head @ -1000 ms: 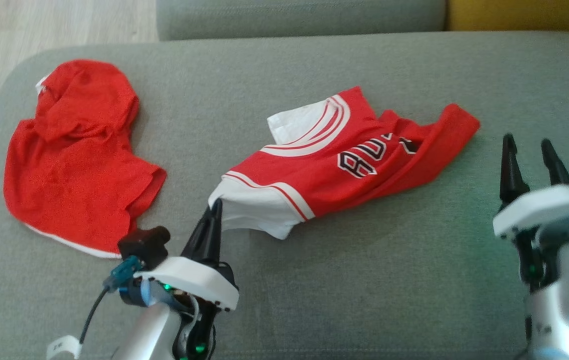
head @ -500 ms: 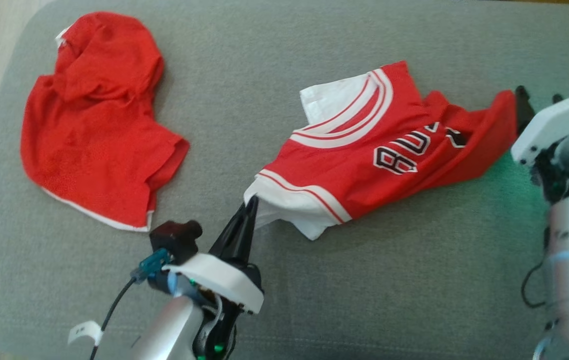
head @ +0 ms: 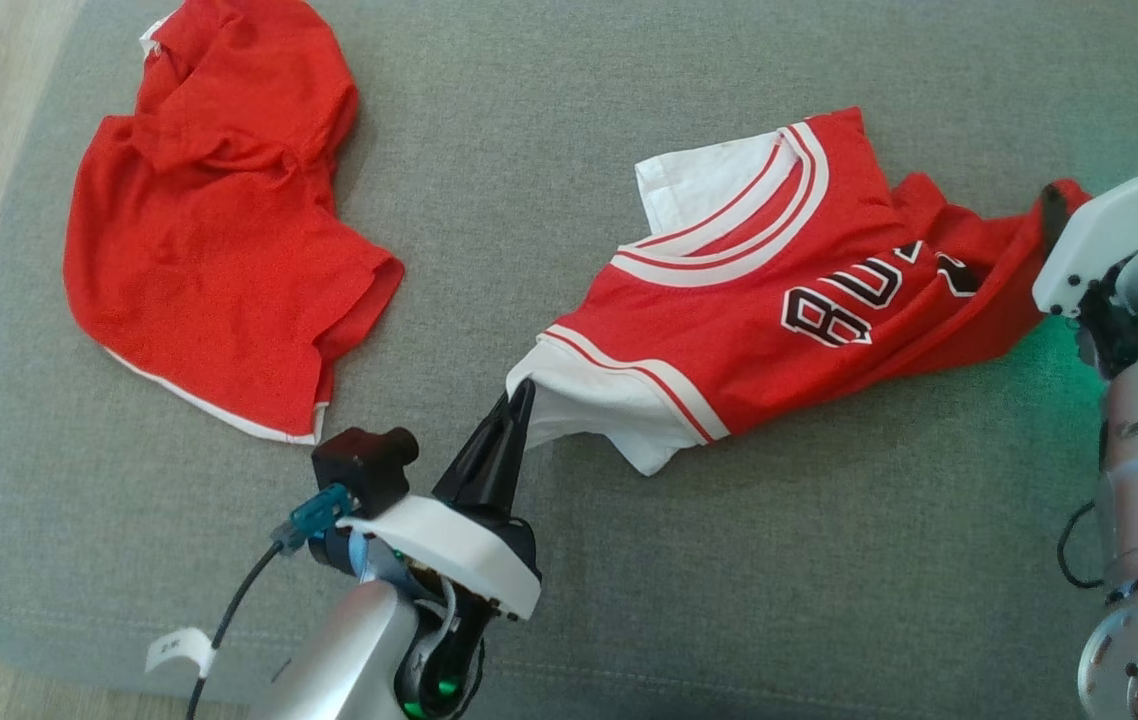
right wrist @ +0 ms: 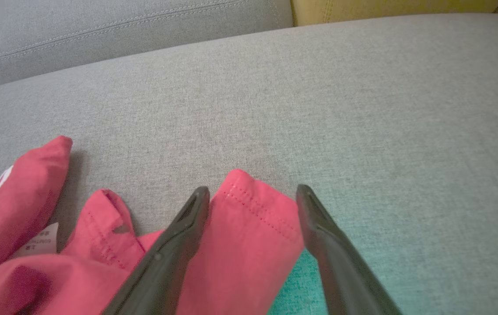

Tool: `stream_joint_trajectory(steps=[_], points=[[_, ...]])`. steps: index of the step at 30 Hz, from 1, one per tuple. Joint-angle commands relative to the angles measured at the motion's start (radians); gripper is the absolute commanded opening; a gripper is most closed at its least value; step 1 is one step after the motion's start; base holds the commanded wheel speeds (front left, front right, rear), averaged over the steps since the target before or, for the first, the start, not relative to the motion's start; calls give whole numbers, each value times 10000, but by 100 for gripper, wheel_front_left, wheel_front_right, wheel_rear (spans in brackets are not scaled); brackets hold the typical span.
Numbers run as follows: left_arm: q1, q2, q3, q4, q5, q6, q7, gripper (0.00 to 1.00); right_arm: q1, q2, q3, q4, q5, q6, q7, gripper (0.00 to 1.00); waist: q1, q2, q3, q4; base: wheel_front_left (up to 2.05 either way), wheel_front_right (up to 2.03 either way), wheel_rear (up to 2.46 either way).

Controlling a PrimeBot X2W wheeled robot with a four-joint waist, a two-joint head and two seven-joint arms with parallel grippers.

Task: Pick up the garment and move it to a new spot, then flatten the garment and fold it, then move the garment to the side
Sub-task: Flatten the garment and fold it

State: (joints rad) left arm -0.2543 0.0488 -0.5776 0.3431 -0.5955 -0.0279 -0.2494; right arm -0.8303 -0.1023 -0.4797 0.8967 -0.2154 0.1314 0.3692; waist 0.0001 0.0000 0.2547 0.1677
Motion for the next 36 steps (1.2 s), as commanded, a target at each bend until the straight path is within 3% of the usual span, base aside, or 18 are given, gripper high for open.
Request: stream_joint_trajectory(steps=[1, 2, 5, 15, 20, 28, 32, 36], points=[[-332, 15, 256, -275, -70, -58, -124, 0, -462, 132, 145, -218, -86, -7, -117, 100, -1, 0, 0, -3, 0, 0, 0], [-333, 15, 263, -276, -73, -54, -124, 0, -495, 139, 110, -134, -129, -7, -160, 100, -1, 0, 5, -7, 0, 0, 0], [-335, 15, 298, -288, -89, -37, -124, 0, -595, 152, -8, 79, -219, -7, -305, 0, -1, 0, 13, -31, 0, 0, 0], [-273, 15, 588, -273, -8, -17, -124, 0, -718, 149, -259, 544, -249, -7, -1142, 0, -1, 0, -255, -295, 0, 0, 0], [-212, 15, 898, -478, 12, -5, -124, 0, -800, 151, 82, 629, 288, -7, -1943, 0, -1, 0, -604, -538, 0, 0, 0], [-401, 68, 1550, -921, -234, -125, -119, 0, -677, -144, 2640, -250, 3060, -7, -3309, 0, -1, 0, -1582, -1052, 0, 0, 0], [-779, 274, 1942, -1618, -714, -181, 329, 0, -90, -838, 4255, -1764, 4797, -7, -3616, 0, -1, 0, -2155, -1276, 0, 0, 0], [-1284, 587, 2333, -2693, -1177, -50, 1159, 0, 538, -1697, 5092, -3409, 6000, -7, -3825, 0, -1, 0, -2682, -1440, 0, 0, 0]])
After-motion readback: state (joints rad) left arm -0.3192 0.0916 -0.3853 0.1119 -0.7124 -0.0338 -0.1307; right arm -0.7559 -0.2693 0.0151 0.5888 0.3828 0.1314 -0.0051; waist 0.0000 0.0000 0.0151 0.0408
